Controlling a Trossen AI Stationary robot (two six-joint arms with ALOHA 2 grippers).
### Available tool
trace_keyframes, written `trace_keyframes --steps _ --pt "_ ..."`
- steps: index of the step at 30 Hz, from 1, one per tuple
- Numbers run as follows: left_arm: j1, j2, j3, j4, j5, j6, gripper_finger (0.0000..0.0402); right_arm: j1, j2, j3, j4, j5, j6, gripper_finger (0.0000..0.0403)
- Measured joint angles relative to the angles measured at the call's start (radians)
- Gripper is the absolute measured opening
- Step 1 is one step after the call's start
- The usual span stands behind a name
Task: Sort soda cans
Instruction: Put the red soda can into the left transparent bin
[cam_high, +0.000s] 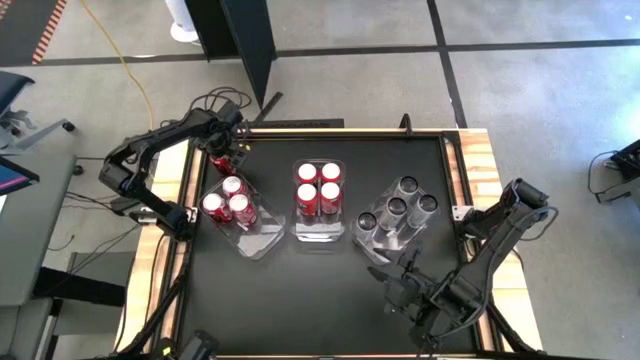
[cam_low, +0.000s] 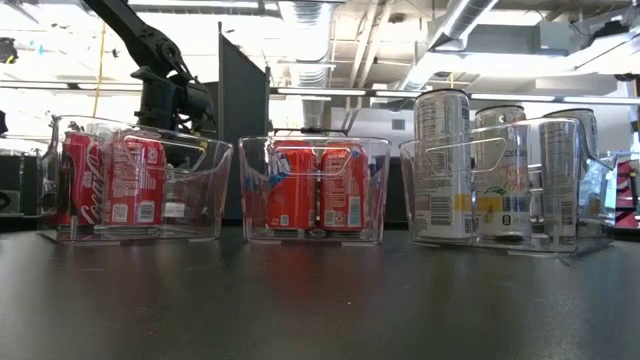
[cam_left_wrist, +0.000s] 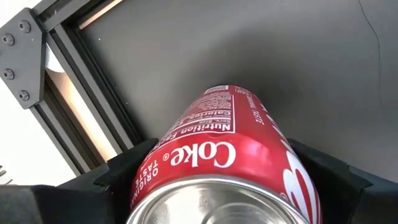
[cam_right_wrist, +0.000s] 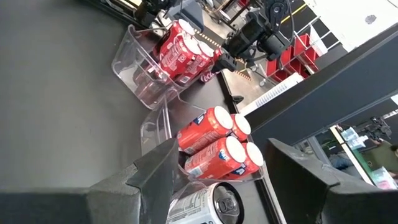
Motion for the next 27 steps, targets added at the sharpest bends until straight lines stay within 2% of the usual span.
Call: trace_keyframes --steps 6,15,21,27 --pt "-0.012 0.0 0.013 0.002 -0.001 0.028 0.0312 -0.018 0.0 0.0 0.0 0.0 0.0 0.0255" --pt "-0.071 -0.001 0.127 -0.032 -0.011 0.043 0.0312 -0.041 0.0 0.0 0.002 -0.002 0.0 0.0255" --pt "-0.146 -0.001 0.239 -0.138 -0.03 0.043 0.0312 -0.043 0.0 0.0 0.003 -0.003 0.0 0.0255" --pt "-0.257 -0.001 0.412 -0.253 -0.079 0.045 0.0312 -0.043 0.0 0.0 0.003 -0.004 0.0 0.0255"
